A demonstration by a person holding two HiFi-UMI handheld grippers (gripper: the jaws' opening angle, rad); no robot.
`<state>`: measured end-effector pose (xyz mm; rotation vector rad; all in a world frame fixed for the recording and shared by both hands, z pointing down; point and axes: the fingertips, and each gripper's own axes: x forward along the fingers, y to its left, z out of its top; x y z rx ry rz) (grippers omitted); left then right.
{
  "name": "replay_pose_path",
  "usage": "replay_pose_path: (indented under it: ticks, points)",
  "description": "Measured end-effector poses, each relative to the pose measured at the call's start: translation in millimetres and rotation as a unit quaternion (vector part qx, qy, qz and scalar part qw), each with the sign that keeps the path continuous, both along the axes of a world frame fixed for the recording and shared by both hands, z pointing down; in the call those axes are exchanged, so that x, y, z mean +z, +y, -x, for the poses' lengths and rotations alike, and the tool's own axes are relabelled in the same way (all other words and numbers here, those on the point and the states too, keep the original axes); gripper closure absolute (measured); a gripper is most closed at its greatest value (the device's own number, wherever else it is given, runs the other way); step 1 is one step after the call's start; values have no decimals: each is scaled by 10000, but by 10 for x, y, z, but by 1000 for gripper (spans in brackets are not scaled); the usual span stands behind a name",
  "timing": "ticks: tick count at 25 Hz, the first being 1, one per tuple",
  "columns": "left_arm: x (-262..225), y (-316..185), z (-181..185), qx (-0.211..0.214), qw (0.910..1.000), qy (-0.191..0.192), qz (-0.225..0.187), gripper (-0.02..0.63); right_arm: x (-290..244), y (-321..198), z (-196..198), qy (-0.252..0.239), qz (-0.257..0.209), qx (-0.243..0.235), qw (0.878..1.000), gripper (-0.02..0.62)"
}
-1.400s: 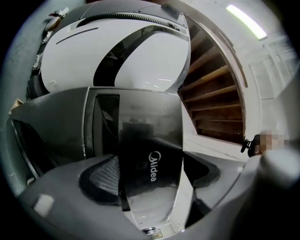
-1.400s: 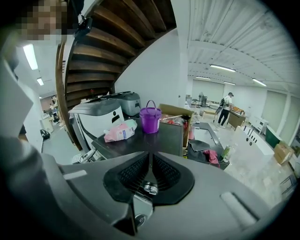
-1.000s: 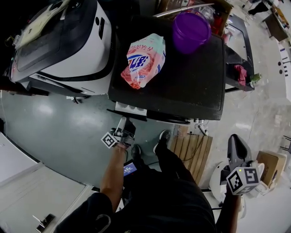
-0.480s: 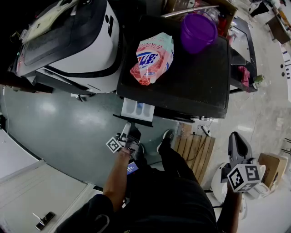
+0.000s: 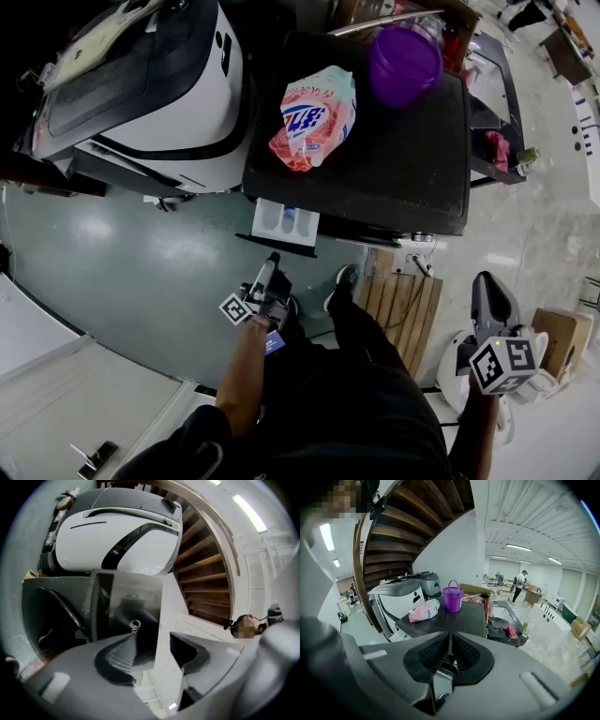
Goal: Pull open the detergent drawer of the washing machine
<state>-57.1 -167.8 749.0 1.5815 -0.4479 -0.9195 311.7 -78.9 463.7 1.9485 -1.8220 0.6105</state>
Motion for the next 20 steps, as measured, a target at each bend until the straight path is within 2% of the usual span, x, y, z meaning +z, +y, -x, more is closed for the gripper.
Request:
replay_pose_path:
  ticks: [1, 2, 5, 8, 11, 14, 16, 18, 20]
  points:
    - [-55, -27, -28, 80, 9999, -43, -105, 302, 2, 1, 9, -15, -12, 6, 10000, 588]
    - [-93, -49, -63, 196, 9996, -94, -157, 288, 5, 1, 29, -43, -30, 4, 10000, 588]
    - [-236, -18, -102, 555, 9975, -283, -336, 287, -17, -29, 155, -146, -140, -95, 9998, 588]
    - [-458, 42, -88, 773, 9930, -570, -688, 287, -60, -41, 243, -221, -284, -172, 9992, 588]
    - [-678, 110, -47, 1064, 9810, -1133, -1161, 287, -88, -25, 339, -308, -390, -194, 9986, 588]
    - [-1049, 174, -18, 1364, 9633, -1554, -1713, 285, -137, -57, 515, -404, -539, -285, 9973, 588]
    - [-1299, 247, -7, 1547, 9470, -1830, -2142, 285, -183, -58, 633, -445, -640, -349, 9963, 588]
    - [-1530, 336, 7, 1731, 9252, -2157, -2598, 284, -246, -46, 748, -471, -744, -394, 9953, 588]
    - [-1756, 420, 28, 1864, 8985, -2524, -3071, 284, -312, -25, 839, -484, -848, -417, 9943, 588]
